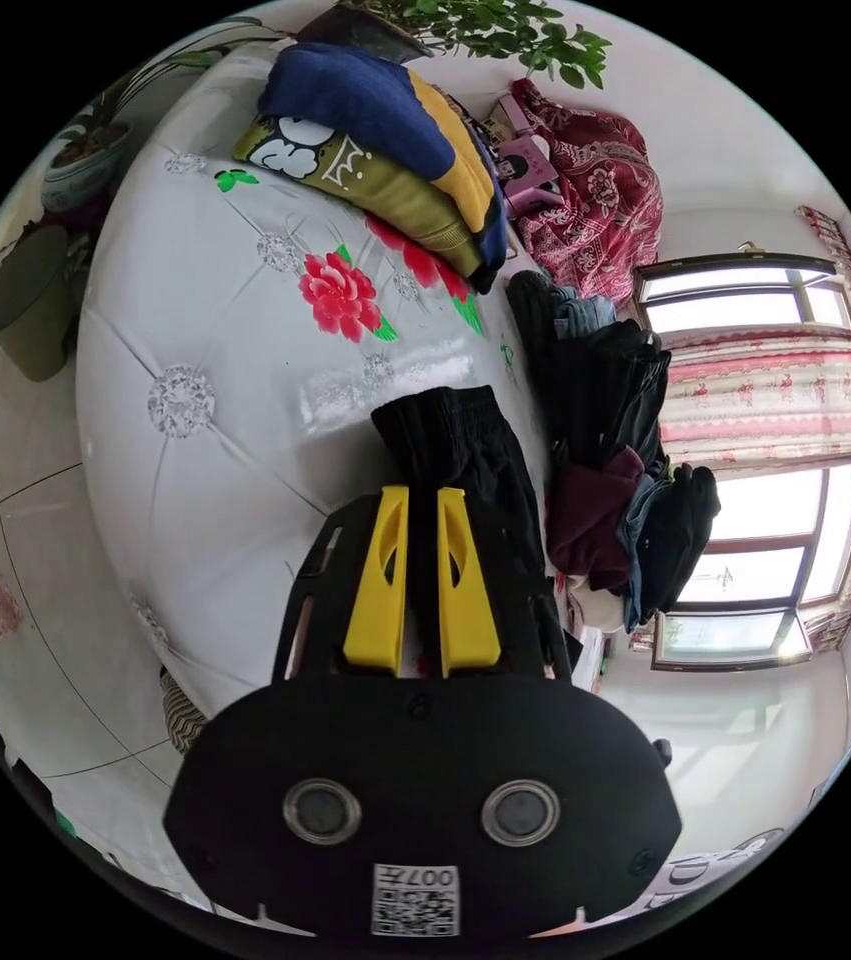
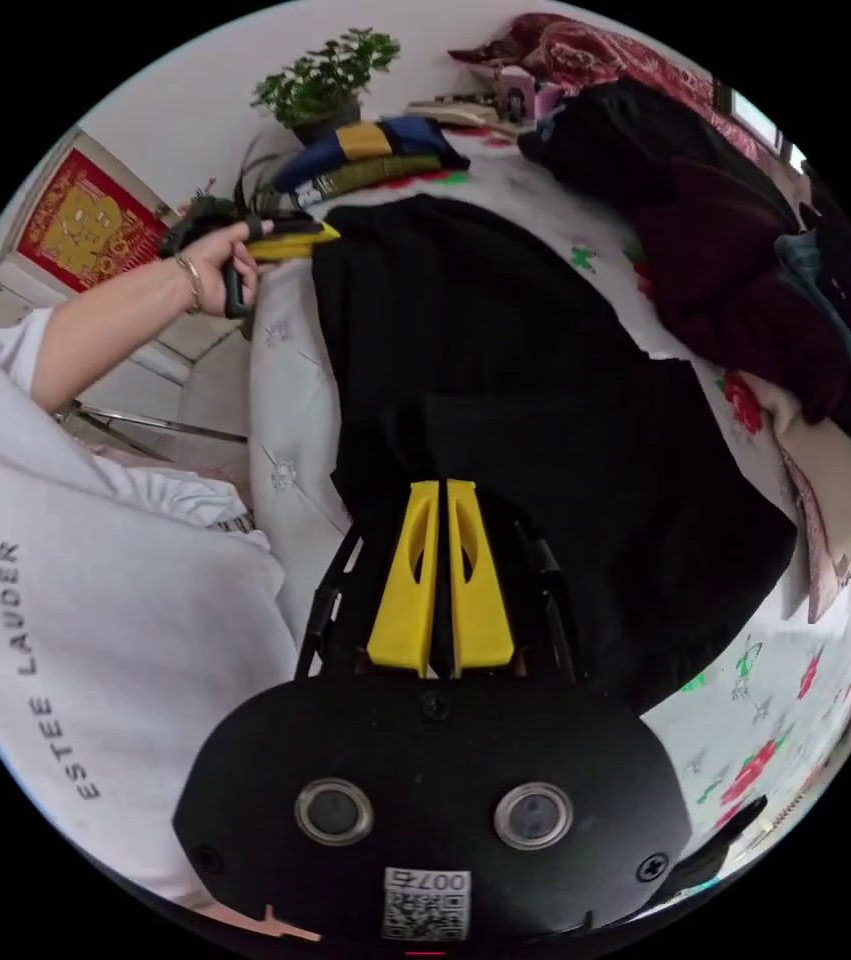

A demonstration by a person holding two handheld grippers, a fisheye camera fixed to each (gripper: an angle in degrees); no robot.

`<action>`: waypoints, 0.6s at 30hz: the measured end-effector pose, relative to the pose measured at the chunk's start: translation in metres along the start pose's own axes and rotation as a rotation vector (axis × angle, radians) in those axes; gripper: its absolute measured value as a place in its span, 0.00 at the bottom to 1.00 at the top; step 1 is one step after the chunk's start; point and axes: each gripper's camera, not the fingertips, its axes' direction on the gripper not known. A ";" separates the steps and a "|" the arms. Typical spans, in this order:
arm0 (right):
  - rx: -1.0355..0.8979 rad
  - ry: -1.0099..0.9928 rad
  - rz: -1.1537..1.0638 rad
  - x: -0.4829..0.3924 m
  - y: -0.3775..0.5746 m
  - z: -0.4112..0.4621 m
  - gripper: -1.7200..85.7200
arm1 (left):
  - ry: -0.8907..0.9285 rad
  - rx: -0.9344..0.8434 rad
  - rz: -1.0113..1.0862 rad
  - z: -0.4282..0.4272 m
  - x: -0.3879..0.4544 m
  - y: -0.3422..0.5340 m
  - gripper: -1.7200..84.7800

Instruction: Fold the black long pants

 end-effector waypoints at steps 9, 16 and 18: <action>-0.130 -0.230 0.007 0.038 0.018 0.036 0.05 | -0.010 0.015 0.176 0.026 0.078 0.044 0.07; 0.189 -0.308 0.236 0.106 0.102 -0.040 0.09 | 0.006 -0.086 0.877 0.072 0.276 0.144 0.07; 0.236 -0.303 0.342 0.133 0.139 -0.055 0.09 | 0.110 -0.198 1.129 0.110 0.348 0.208 0.07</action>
